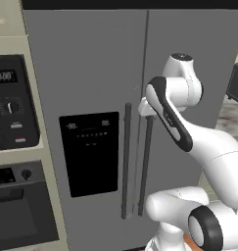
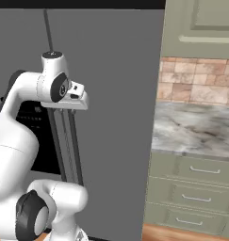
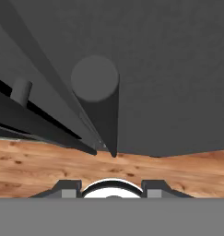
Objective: Open the fridge, remove the pear, broccoli, and shrimp, and place them on any counter.
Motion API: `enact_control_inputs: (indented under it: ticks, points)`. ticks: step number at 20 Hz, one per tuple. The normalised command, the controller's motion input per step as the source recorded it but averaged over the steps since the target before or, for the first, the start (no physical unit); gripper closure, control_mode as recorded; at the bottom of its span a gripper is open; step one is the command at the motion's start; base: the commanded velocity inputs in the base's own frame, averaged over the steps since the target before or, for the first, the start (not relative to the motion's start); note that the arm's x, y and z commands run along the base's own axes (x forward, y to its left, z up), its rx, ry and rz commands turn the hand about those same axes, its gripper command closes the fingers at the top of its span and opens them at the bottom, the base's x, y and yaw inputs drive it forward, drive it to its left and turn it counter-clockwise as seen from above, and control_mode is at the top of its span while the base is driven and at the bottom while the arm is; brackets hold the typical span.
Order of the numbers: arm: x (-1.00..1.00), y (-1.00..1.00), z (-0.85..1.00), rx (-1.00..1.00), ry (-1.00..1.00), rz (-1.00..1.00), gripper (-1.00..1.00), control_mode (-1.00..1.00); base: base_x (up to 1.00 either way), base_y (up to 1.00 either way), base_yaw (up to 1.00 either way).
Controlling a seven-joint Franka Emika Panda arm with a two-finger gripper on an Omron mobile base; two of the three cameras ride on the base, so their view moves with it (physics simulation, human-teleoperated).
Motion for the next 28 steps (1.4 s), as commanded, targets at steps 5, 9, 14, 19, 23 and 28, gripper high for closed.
enact_control_inputs:
  ticks: [5, 9, 14, 19, 23, 28]
  points:
    - [0.00, 0.00, 0.00, 0.00, 0.00, 0.00, -1.00, 1.00, -0.26, 0.11, -0.08]
    - [0.00, 0.00, 0.00, 0.00, 0.00, 0.00, -1.00, 1.00, -0.35, 0.48, -0.24]
    - [0.00, 0.00, 0.00, 0.00, 0.00, 0.00, -1.00, 1.00, -0.02, 0.56, -0.25]
    - [0.00, 0.00, 0.00, 0.00, 0.00, 0.00, -1.00, 1.00, -0.15, 0.39, -0.32]
    - [0.00, 0.00, 0.00, 0.00, 0.00, 0.00, -1.00, 1.00, -0.12, 0.39, -0.34]
    - [0.00, 0.00, 0.00, 0.00, 0.00, 0.00, -1.00, 1.00, -0.42, 0.24, -0.35]
